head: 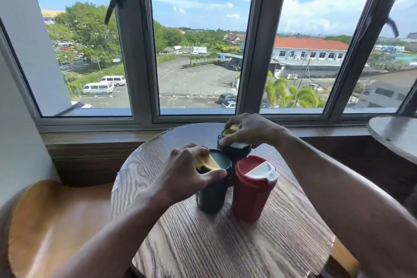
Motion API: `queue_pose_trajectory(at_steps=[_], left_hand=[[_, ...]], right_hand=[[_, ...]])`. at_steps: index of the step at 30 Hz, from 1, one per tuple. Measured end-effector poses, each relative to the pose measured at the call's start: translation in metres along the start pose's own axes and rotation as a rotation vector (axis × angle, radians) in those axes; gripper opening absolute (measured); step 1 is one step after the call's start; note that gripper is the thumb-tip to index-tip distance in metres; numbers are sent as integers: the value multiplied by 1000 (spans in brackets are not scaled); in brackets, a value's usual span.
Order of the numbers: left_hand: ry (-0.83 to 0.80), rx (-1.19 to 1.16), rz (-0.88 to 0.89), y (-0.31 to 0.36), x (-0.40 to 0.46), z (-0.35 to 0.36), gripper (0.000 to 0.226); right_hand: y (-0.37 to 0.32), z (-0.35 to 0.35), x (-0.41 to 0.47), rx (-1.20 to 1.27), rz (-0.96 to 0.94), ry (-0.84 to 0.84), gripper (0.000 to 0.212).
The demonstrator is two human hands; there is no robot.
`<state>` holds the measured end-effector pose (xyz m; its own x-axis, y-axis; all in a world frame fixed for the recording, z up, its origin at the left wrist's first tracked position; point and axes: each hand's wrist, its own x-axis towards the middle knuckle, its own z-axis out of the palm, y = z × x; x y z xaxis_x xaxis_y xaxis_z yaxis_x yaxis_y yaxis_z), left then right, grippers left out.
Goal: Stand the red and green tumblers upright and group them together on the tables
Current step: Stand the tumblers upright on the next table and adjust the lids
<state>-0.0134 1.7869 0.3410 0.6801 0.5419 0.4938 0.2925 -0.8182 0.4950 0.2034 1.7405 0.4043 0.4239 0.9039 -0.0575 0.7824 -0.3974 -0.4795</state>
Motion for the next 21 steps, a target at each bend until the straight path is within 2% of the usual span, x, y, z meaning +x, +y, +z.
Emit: queue_pose_trajectory(at_steps=[7,11,14,17,21], left_hand=[[-10,-17,-28,2,-4,-1,73],[1,-32,-49,4,-11,-1,71],[9,-35,-52,3,-17,1,73],[12,-54,-84,0,-22,3,88],[-48,-118,-183,-1,-22,1,112]], right_hand=[[6,15,-13,-91,-52,79,53],[11,14,-26,-15,-45,116,54],[17,9,-46,98,-54,223,55],[23,5,-81,79,-31,232,70],[33,13,-130,-9,35,59,97]])
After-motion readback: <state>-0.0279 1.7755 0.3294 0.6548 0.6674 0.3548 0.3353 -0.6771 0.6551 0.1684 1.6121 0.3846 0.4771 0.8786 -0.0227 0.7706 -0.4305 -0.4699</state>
